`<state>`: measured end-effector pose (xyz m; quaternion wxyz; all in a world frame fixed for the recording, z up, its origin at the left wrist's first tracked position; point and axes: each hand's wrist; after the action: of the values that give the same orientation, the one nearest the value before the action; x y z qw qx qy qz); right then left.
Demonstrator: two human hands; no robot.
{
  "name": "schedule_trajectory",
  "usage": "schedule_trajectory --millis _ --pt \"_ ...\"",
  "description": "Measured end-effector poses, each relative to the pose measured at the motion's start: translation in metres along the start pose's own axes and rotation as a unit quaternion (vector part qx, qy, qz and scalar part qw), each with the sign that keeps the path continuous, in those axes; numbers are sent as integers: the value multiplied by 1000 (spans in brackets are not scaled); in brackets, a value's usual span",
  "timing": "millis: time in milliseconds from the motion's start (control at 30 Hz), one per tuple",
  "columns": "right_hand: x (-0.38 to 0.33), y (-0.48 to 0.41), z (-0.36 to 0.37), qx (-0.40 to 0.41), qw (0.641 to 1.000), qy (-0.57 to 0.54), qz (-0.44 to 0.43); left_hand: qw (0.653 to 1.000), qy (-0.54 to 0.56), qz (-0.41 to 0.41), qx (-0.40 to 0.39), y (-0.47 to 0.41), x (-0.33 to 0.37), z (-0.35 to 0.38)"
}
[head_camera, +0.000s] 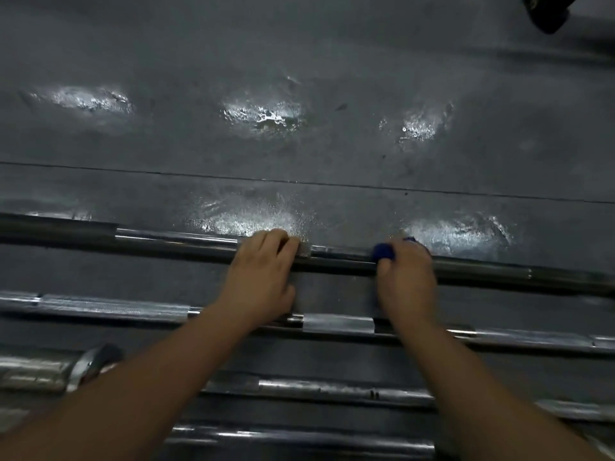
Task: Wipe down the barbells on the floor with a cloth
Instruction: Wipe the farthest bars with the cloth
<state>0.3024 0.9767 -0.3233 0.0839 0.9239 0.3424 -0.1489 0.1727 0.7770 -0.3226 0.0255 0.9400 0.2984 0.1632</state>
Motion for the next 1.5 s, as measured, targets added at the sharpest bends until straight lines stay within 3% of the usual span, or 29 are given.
schedule_trajectory --millis 100,167,200,267,333,400,467,567,633,700,800,1067,1233,1400,1500 --pt "-64 20 23 -58 993 -36 -99 1000 8 -12 -7 0 5 2" --pt "-72 22 20 -120 972 -34 -200 1000 5 1 -24 5 5 6" --pt "-60 17 15 -132 969 -16 -209 1000 5 7 -28 8 3 7" --pt "-14 9 3 -109 983 21 -148 999 7 14 -35 14 -2 7" --pt "33 6 -13 -45 999 14 -15 998 3 18 -52 19 -5 7" --pt "36 10 -12 3 999 18 37 999 3 17 -49 22 -1 9" --pt "-2 20 5 9 1000 17 14 999 22 3 -41 26 8 10" --pt "-64 45 20 -92 986 -18 -136 999 50 -11 -20 33 14 7" --pt "-52 43 13 -145 973 -12 -179 999 50 -3 -17 39 12 7" --pt "-10 35 2 -138 984 16 -111 999 47 5 -19 46 10 9" --pt "17 28 -2 -63 998 27 2 999 42 9 -32 54 13 15" --pt "-2 51 -3 -64 986 -13 -150 997 18 39 -57 49 -2 21" --pt "-21 33 1 -71 990 -3 -123 997 -8 20 -78 9 -11 12" --pt "-16 -5 -3 -129 976 45 -168 997 -13 17 -68 -29 -16 -7" --pt "-4 -31 0 -67 991 65 -99 999 -25 16 -28 -18 -14 5"
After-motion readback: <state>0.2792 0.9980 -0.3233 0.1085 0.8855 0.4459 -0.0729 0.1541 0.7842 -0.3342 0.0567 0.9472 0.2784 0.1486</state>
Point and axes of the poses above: each hand's wrist, its own y-axis away from the middle knuckle, its own z-axis out of the palm, x = y × z, and after that the axes turned 4 degrees about y, right-handed
